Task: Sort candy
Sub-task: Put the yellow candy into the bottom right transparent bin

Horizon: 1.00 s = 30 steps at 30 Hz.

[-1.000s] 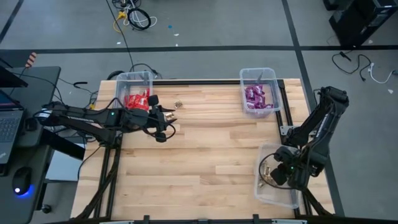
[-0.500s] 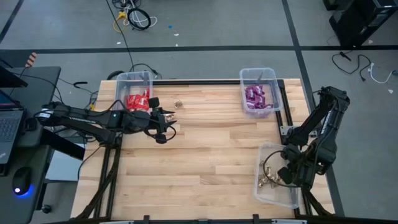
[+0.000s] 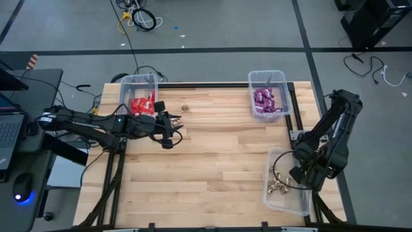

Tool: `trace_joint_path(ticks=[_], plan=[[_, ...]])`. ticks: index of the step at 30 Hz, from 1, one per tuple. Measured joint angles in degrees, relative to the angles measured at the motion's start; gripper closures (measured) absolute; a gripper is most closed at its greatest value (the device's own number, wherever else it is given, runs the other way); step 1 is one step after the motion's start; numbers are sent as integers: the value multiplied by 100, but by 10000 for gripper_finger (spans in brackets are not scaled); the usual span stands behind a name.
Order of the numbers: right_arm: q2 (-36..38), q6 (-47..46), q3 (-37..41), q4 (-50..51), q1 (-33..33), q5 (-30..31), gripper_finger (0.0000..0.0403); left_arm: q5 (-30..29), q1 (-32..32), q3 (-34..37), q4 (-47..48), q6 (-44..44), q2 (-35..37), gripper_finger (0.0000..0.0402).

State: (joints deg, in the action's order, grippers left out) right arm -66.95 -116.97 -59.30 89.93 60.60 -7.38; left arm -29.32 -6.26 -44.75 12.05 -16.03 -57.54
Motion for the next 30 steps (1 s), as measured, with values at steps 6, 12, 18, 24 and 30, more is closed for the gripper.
trace_joint_path(ticks=[6, 12, 18, 24, 30], plan=[[-21, 366, 249, 2, -192, 17, 402, 0, 0, 0, -33, -4, 0, 229], [-21, 939, 668, 9, -491, 60, 403, 0, 0, 0, -28, -7, 0, 229], [-21, 1535, 836, 11, -807, 574, 403, 0, 0, 0, -31, -10, 0, 229], [-19, 1958, 843, 9, -1157, 766, 403, 0, 0, 0, -35, -11, 0, 229], [-19, 1959, 341, 15, -1237, 1061, 403, 0, 0, 0, 89, 1, 0, 229]])
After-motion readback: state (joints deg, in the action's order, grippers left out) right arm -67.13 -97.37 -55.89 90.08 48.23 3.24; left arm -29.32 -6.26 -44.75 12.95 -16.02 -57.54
